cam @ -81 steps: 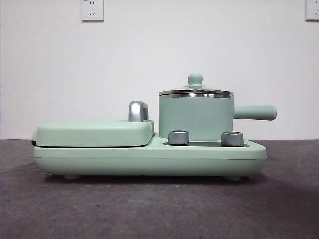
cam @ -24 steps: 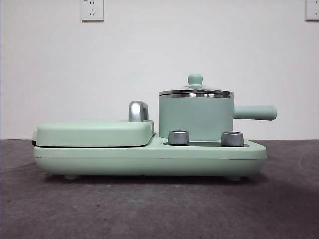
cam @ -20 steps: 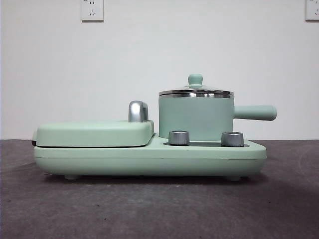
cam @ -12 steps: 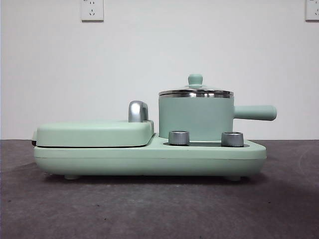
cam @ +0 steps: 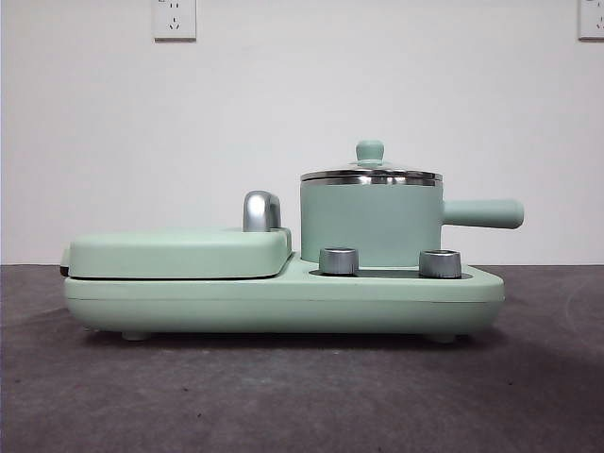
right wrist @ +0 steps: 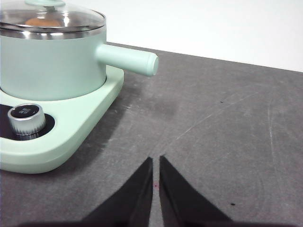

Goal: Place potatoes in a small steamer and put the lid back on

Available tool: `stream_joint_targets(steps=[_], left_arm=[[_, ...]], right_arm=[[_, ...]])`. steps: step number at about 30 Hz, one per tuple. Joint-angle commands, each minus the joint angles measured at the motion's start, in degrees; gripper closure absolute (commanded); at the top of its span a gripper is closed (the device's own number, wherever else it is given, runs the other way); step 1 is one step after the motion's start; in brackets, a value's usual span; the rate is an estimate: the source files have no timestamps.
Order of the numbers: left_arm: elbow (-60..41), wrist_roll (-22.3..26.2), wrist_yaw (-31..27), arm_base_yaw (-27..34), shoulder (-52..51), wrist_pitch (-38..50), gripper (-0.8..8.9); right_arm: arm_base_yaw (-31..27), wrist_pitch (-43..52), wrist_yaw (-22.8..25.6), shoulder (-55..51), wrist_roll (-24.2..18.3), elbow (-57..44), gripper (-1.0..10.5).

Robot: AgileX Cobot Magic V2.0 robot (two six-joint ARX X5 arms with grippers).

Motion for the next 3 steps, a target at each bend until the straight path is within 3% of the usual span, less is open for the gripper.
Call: stream_joint_targets(steps=[1, 3], left_arm=[[-0.9, -0.2, 0.0, 0.1, -0.1, -0.3, 8.07], [-0.9, -0.2, 0.0, 0.1, -0.1, -0.3, 8.07]], right_arm=[[0.0, 0.5, 0.1, 0.0, 0.7, -0.2, 9.3], [-0.1, 0.5, 0.0, 0.0, 0.7, -0.2, 9.3]])
